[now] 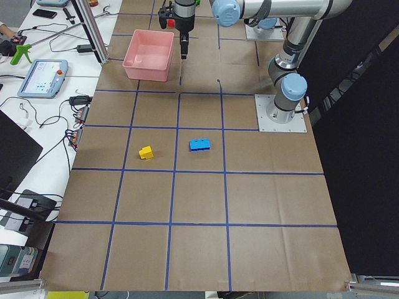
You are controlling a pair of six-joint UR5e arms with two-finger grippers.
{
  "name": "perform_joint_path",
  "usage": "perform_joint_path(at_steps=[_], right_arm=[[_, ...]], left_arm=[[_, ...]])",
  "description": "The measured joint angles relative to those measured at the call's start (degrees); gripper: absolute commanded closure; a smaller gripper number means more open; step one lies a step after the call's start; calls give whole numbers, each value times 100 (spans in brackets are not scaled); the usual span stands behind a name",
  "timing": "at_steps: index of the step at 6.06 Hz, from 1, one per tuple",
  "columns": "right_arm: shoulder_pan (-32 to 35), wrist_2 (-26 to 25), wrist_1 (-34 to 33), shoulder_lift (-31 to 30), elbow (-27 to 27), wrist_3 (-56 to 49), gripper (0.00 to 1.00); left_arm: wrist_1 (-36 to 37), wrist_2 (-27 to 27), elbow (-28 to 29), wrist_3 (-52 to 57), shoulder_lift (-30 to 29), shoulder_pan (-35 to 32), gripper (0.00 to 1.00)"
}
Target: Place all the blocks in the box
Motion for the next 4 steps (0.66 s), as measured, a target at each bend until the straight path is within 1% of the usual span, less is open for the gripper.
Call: perform_joint_path(at_steps=[2, 3, 4], right_arm=[[-555, -31, -238, 107, -3, -194, 0], [-991, -148, -471, 232, -11, -173, 0], [-1451, -264, -755, 427, -10, -58, 0]], left_arm=[[88, 147, -207, 776, -323, 999, 2], [317, 158, -382, 1216, -538, 1387, 2], [747, 156, -661, 1616, -747, 1731, 2]])
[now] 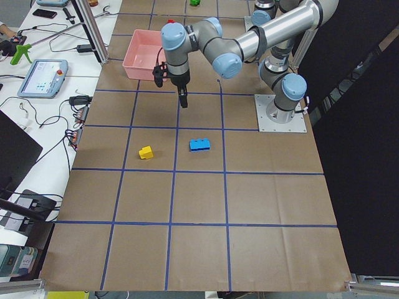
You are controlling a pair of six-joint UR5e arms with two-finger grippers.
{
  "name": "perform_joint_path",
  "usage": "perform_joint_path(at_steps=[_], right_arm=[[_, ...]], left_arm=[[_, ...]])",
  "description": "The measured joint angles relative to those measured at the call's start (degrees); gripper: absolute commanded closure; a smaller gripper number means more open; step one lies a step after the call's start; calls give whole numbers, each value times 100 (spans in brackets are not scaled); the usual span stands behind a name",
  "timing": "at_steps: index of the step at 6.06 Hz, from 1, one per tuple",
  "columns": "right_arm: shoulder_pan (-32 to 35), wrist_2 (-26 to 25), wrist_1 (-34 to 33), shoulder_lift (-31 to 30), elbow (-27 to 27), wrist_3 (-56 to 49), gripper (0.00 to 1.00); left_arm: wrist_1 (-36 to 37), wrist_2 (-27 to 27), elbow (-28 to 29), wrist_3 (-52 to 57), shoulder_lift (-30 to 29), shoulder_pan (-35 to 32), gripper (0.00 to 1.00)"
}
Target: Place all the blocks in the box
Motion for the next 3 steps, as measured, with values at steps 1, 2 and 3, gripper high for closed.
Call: perform_joint_path(at_steps=[1, 2, 3], right_arm=[[-413, -67, -470, 258, 11, 138, 0], [-680, -110, -902, 466, 29, 204, 0], [-822, -125, -1126, 576, 77, 361, 1]], left_arm=[[572, -13, -393, 369, -157, 248, 2], [1124, -10, -801, 604, -273, 342, 2], [1540, 12, -1154, 700, -381, 376, 2]])
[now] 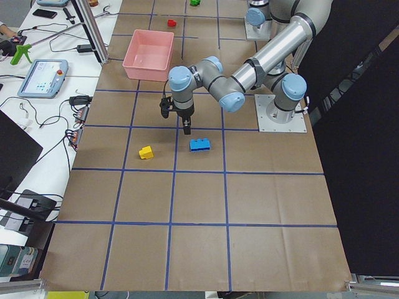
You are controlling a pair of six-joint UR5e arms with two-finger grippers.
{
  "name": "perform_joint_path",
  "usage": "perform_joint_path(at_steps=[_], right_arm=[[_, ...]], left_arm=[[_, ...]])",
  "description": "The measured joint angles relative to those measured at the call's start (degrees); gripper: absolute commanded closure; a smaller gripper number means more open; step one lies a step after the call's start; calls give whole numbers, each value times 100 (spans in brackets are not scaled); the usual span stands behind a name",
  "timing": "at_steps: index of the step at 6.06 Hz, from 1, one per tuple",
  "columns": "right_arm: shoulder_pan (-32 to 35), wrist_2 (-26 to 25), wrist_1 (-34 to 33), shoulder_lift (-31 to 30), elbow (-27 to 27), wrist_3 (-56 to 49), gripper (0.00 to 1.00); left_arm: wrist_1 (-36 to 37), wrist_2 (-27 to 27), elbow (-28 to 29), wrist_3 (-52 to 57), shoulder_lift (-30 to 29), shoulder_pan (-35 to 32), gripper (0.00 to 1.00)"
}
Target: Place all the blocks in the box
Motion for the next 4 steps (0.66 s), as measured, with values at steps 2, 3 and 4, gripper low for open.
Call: perform_joint_path(at_steps=[2, 3, 4], right_arm=[[-73, 8, -165, 53, 385, 502, 1], [-126, 14, -336, 115, 584, 551, 1], [-253, 38, -559, 272, 741, 435, 1]], left_arm=[[700, 123, -522, 116, -267, 124, 2], [1084, 157, -739, 151, -420, 222, 2], [1265, 199, -857, 158, -522, 273, 2]])
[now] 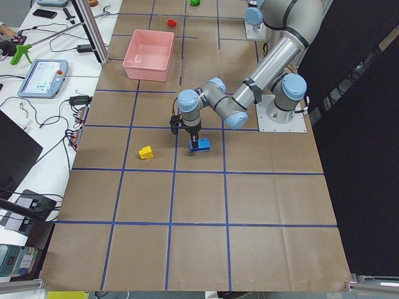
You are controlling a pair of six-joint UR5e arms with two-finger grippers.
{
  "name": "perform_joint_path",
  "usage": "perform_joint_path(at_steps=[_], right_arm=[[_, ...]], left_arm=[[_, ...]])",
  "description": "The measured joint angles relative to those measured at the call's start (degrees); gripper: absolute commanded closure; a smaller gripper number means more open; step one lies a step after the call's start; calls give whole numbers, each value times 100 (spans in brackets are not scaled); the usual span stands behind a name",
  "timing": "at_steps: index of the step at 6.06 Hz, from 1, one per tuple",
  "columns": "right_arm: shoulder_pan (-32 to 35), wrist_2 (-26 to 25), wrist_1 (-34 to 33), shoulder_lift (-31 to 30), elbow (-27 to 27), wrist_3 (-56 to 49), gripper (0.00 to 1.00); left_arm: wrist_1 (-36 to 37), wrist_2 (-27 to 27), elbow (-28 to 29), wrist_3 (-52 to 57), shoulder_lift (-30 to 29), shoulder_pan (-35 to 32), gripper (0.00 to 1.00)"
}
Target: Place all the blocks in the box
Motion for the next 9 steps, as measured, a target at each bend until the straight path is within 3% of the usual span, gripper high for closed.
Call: perform_joint_path(at_steps=[2, 3, 5, 6, 7, 9], right_arm=[[-230, 50, -626, 286, 399, -308, 1], [-253, 57, -1016, 336, 690, -346, 1], [-256, 61, -1765, 428, 1257, -360, 1], [-256, 61, -2016, 536, 1439, -361, 1], [-256, 59, -2155, 644, 1528, -361, 1], [-256, 51, -2255, 736, 1580, -450, 1]], left_arm=[[77, 98, -146, -5, -127, 19, 2], [88, 200, -166, -9, -202, 21, 18], [97, 306, -161, -14, -233, 21, 75], [95, 312, -140, -15, -222, 22, 92], [86, 312, -118, -15, -192, 20, 100], [-167, 150, 16, -12, 20, -97, 100]])
